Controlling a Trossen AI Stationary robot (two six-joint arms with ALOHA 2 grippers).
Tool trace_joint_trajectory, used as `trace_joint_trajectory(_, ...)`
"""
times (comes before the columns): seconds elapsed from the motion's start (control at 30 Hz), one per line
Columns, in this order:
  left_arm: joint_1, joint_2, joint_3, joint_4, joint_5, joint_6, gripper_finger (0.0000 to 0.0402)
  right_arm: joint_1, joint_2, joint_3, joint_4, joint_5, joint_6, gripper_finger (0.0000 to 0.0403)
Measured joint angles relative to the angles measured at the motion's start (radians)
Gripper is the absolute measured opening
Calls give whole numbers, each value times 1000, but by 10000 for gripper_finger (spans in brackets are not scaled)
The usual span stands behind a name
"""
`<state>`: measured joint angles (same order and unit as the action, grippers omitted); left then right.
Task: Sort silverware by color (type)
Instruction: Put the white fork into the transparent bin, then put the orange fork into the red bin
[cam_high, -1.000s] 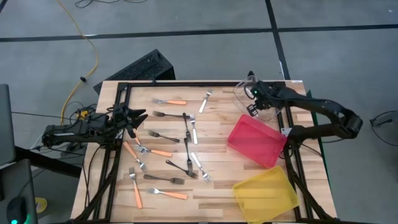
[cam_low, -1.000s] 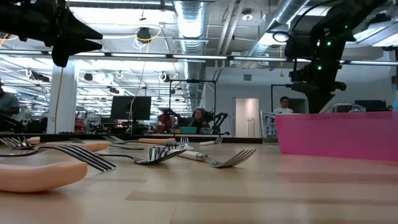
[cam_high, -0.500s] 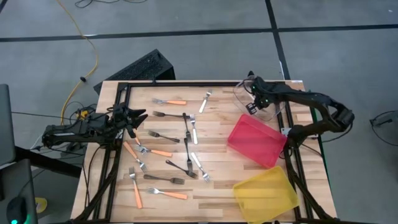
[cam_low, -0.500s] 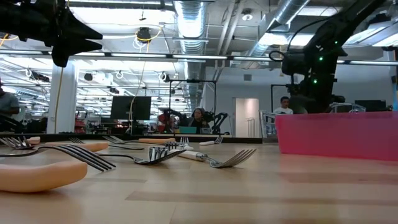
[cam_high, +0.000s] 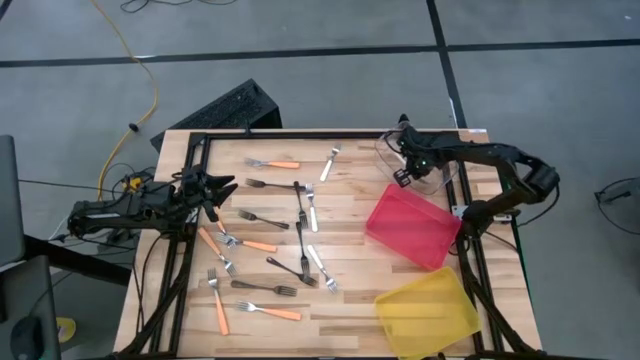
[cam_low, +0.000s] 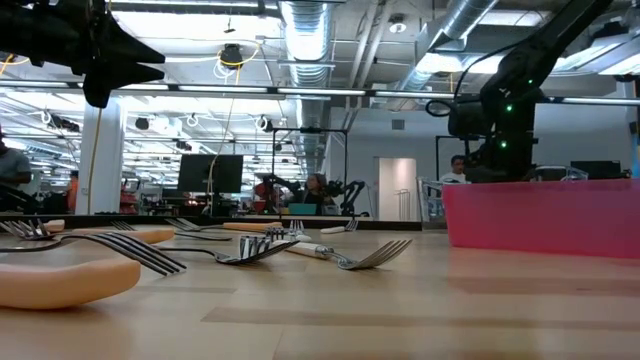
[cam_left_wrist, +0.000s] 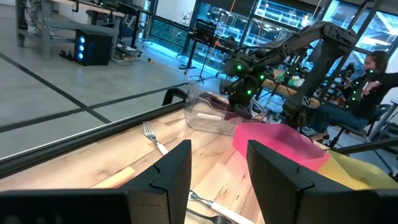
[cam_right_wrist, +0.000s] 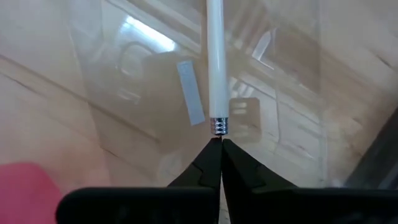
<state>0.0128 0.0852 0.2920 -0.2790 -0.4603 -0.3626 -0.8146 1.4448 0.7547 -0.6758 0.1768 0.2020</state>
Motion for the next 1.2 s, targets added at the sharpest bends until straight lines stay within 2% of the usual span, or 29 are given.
trace_joint_trajectory(0.37,0,0,0,0,0,0,140,0,-7,12,-9,0,-18,109)
trace_joint_trajectory(0.73,0,0,0,0,0,0,140,16,-157,193,-104,-61,-23,121)
trace_joint_trajectory(0.93,0,0,0,0,0,0,140,113,-238,251,-66,-138,29,121)
trace_joint_trajectory(1.2,0,0,0,0,13,0,140,331,-246,267,99,-206,30,121)
